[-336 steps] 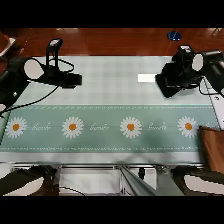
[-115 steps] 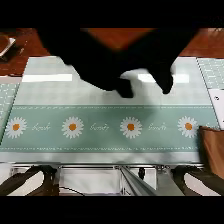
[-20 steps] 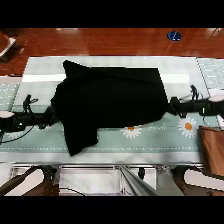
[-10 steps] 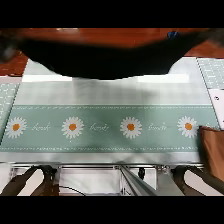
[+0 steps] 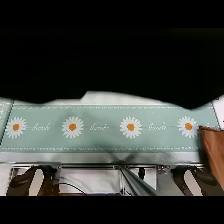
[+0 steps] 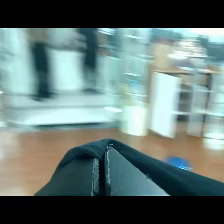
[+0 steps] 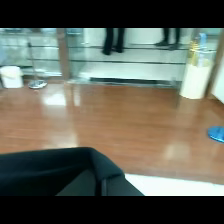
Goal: Fold the shirts.
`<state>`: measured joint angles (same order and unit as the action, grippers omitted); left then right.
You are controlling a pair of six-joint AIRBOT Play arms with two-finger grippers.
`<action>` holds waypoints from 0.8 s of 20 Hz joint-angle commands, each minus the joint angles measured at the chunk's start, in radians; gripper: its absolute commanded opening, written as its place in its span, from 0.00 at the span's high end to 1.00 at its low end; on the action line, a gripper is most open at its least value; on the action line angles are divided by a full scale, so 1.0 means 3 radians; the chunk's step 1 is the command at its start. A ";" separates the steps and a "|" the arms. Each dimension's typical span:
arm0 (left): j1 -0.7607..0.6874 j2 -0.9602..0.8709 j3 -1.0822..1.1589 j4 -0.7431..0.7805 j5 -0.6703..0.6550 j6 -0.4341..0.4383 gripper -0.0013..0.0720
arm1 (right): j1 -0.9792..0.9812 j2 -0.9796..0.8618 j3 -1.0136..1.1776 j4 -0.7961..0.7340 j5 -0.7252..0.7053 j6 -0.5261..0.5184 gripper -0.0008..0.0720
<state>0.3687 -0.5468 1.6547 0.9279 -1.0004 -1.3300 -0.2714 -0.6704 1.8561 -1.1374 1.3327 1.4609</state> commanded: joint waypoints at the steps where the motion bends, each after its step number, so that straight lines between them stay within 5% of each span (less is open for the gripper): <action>1: 0.0003 0.0390 0.0070 0.0932 -0.0252 -0.0287 0.96 | 0.0004 0.0309 0.0018 -0.0359 0.0497 0.0179 0.95; 7: 0.0001 0.0437 -0.0551 0.1038 -0.0460 -0.0621 0.96 | 0.0004 0.0329 -0.0341 -0.0402 0.0622 0.0219 0.95; 10: -0.0003 0.0262 -0.1275 0.0689 -0.0401 -0.0529 0.96 | 0.0004 0.0301 -0.0946 -0.0164 0.0421 0.0244 0.95; 16: -0.0624 -0.0937 -0.2083 0.0196 0.0575 -0.0099 0.96 | 0.0005 -0.0507 -0.2031 0.0366 -0.0415 -0.0191 0.95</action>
<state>0.2737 -0.6609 1.1172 1.0439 -0.9684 -1.4250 -0.2707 -0.7086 1.3743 -1.0985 1.3327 1.4677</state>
